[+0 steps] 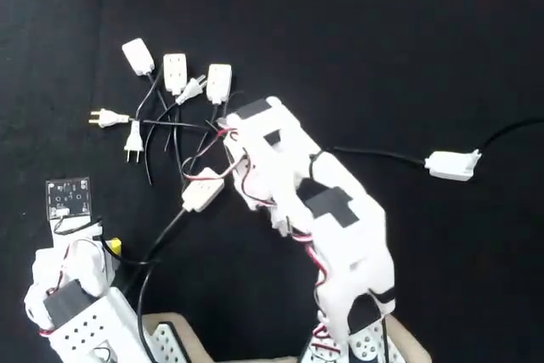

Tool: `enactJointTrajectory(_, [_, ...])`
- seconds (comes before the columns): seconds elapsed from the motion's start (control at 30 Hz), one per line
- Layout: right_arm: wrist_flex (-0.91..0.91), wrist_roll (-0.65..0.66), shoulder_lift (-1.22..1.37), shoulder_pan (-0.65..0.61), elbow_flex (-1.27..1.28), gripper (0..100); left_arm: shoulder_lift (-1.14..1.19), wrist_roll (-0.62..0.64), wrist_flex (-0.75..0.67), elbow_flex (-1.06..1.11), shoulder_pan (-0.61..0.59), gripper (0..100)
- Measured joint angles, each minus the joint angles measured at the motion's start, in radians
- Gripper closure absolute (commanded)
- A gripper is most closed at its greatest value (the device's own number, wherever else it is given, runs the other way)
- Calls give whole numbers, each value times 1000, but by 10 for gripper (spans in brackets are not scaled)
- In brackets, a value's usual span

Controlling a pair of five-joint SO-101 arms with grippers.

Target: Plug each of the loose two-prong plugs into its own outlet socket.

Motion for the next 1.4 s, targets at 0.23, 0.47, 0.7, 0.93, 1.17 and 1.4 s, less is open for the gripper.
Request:
enactJointTrajectory(0.23, [112, 0, 110, 0, -158, 917, 0, 0, 0, 0, 0, 712])
enactJointTrajectory(0.47, [192, 0, 164, -78, -242, 768, 0, 0, 0, 0, 0, 712])
enactJointTrajectory(0.7, [193, 0, 215, -75, -276, 932, 0, 0, 0, 0, 0, 712])
enactJointTrajectory(0.93, [195, 2, 215, -72, -276, 912, 0, 0, 0, 0, 0, 712])
enactJointTrajectory(1.17, [196, 37, 215, -84, -276, 743, 0, 0, 0, 0, 0, 712])
enactJointTrajectory(1.4, [198, 107, 160, -94, -203, 791, 0, 0, 0, 0, 0, 712])
